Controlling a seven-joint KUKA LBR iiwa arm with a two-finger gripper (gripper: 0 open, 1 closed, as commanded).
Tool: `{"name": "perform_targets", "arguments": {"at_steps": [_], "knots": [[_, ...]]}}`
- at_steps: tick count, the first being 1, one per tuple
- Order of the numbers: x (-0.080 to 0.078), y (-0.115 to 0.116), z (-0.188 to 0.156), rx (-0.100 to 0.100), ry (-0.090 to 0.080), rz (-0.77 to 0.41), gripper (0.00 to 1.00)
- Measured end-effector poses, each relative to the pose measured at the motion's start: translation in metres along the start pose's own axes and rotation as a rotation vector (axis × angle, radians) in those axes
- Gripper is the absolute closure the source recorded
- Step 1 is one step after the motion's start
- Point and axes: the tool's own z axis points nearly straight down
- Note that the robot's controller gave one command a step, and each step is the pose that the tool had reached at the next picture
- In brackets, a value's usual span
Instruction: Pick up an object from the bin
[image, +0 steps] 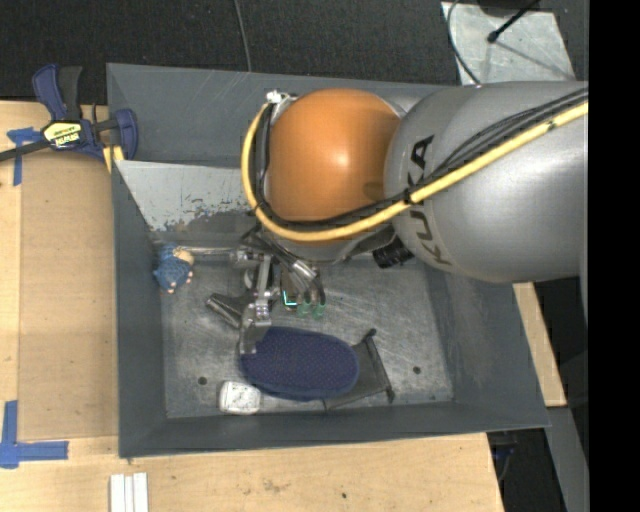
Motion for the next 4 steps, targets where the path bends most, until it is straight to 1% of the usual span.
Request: {"name": "perform_targets", "arguments": {"at_steps": [1,2,3,4], "knots": [[-0.067,-0.053,0.076,0.002,-0.006,-0.066,0.0],[-0.067,-0.046,0.143,-0.003,-0.021,-0.176,0.0],[-0.066,-0.046,0.146,-0.004,-0.016,-0.175,1.0],[-0.058,-0.054,0.015,0.001,-0.007,-0.393,1.0]]}}
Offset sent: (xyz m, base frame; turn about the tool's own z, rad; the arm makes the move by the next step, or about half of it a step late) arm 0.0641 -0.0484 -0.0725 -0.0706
